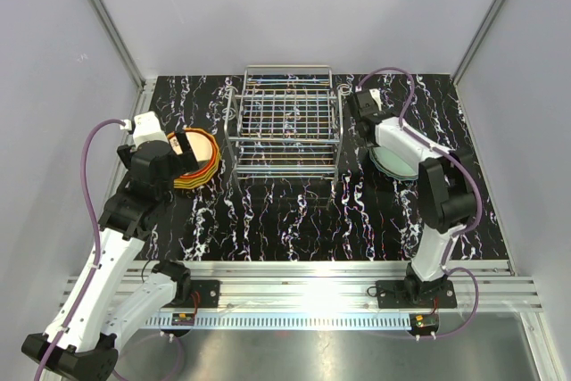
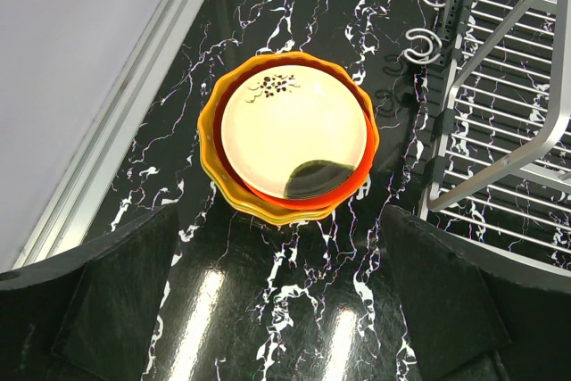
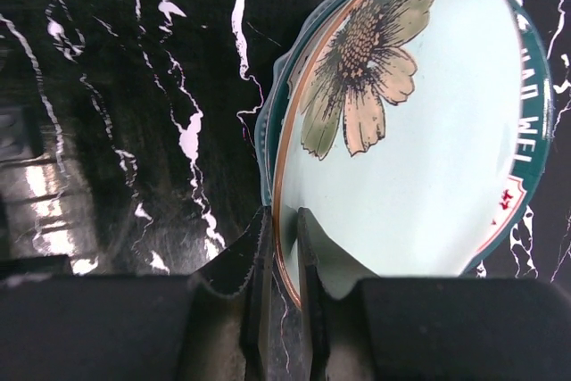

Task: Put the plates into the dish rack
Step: Grab a plate with the right arm

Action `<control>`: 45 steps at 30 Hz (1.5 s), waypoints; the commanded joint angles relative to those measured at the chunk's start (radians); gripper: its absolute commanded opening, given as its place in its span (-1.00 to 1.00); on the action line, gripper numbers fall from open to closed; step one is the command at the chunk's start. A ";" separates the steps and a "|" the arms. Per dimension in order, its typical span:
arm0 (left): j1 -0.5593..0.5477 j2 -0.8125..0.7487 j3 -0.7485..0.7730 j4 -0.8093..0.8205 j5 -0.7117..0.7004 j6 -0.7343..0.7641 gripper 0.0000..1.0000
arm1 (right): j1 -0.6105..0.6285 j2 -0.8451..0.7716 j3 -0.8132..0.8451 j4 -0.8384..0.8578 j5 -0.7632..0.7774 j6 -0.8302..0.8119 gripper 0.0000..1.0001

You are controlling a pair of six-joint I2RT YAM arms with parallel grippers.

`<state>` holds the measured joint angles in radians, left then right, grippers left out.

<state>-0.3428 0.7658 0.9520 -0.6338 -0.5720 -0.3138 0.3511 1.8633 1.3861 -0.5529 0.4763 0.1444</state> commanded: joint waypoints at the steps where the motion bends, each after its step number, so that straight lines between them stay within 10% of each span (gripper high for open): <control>1: -0.002 -0.005 0.014 0.048 0.004 0.005 0.98 | 0.011 -0.099 0.008 0.015 -0.038 0.046 -1.00; 45: -0.002 0.013 0.014 0.046 0.017 0.007 0.98 | -0.015 -0.400 0.077 -0.073 -0.056 0.142 -1.00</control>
<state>-0.3428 0.7773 0.9520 -0.6342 -0.5701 -0.3138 0.3443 1.5356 1.3987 -0.6788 0.4038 0.2691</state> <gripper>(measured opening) 0.988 0.116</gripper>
